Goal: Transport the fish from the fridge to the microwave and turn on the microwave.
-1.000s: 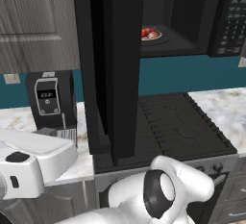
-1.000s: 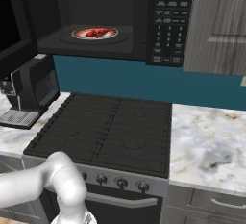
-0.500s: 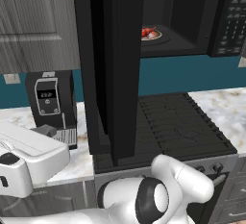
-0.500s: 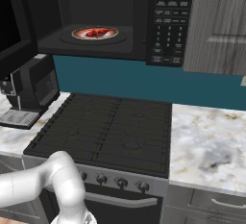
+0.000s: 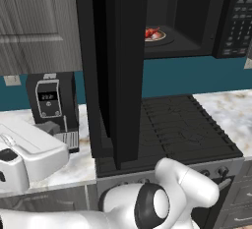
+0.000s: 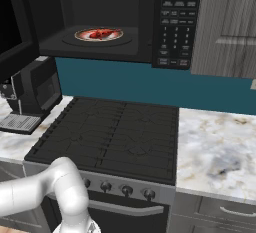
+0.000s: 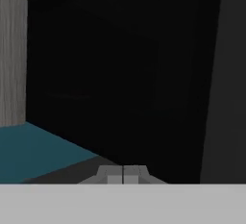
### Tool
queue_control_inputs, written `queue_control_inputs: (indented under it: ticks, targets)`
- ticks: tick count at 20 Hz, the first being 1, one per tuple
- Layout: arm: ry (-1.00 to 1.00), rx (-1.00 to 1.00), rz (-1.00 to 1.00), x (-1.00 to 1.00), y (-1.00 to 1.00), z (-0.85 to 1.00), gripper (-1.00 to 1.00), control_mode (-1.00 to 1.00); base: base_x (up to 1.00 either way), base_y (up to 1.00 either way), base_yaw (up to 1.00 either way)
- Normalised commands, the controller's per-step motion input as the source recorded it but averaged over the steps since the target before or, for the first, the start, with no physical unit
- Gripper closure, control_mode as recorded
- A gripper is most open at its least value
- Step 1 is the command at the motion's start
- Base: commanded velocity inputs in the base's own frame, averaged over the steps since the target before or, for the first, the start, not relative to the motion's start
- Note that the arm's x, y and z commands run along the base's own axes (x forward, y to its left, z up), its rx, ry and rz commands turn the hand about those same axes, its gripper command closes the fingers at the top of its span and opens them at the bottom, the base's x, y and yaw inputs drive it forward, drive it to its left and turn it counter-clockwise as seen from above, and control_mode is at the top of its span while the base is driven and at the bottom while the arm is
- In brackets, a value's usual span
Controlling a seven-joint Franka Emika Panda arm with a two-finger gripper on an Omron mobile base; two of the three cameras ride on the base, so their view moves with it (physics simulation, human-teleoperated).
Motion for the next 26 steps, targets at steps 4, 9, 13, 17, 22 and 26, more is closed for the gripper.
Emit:
queue_control_inputs:
  ticks: [4, 9, 13, 17, 22, 26]
  targets:
    - [-0.04, 0.00, -0.09, 0.22, -0.02, -0.09, 1.00, -1.00, 0.00, 0.00, 0.00]
    - [-0.01, -0.01, -0.08, 0.32, 0.00, -0.10, 1.00, -1.00, 0.00, 0.00, 0.00]
    - [0.00, -0.03, -0.07, 0.40, 0.00, -0.19, 1.00, -1.00, 0.00, 0.00, 0.00]
    - [-0.01, -0.03, -0.08, 0.40, 0.00, -0.24, 1.00, -1.00, 0.00, 0.00, 0.00]
    - [-0.04, -0.04, -0.06, 0.11, -0.01, -0.11, 1.00, -1.00, 0.00, 0.00, 0.00]
    - [-0.03, -0.05, 0.00, 0.00, -0.24, 0.00, 1.00, -1.00, 0.00, 0.00, 0.00]
